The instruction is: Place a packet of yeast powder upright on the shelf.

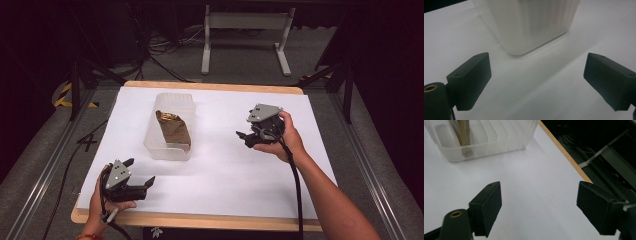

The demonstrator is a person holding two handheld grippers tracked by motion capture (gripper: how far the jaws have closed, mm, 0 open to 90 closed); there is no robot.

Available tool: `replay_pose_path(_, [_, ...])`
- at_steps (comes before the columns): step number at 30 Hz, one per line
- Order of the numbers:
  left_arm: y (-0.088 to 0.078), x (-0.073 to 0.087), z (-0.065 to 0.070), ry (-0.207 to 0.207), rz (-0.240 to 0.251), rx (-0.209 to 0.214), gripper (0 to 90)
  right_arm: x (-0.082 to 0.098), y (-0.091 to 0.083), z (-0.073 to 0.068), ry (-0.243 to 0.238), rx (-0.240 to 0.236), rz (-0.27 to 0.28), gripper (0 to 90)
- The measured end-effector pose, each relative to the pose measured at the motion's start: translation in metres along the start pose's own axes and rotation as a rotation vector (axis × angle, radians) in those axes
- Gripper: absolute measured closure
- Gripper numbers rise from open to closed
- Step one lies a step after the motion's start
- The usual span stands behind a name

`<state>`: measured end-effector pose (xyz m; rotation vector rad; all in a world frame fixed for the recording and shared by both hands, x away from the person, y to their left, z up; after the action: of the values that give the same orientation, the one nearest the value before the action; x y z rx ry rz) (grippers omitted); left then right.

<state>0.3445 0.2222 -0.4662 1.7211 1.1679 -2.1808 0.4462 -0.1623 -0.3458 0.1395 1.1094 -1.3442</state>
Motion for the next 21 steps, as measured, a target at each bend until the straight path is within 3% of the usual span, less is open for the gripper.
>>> replay_pose_path(11, [0.001, 0.000, 0.000, 0.002, -0.007, -0.001, 8.3, 0.037, -0.005, 0.004, 0.009, 0.033, -0.049, 13.8])
replay_pose_path(21, [0.001, 0.000, 0.002, 0.000, -0.009, 0.000, 8.3, 0.071, -0.019, 0.006, 0.033, 0.056, -0.049, 11.2])
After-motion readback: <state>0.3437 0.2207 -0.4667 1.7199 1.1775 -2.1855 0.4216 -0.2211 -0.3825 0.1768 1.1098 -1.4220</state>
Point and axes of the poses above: each handheld gripper's, and its own axes: y roughly forward along the jaws, x roughly out of its underside, z roughly to its right, the point moved 4 cm from there along y, roughly forward along the jaws, and after that the axes turned 14 degrees about x, right-handed, at the moved point
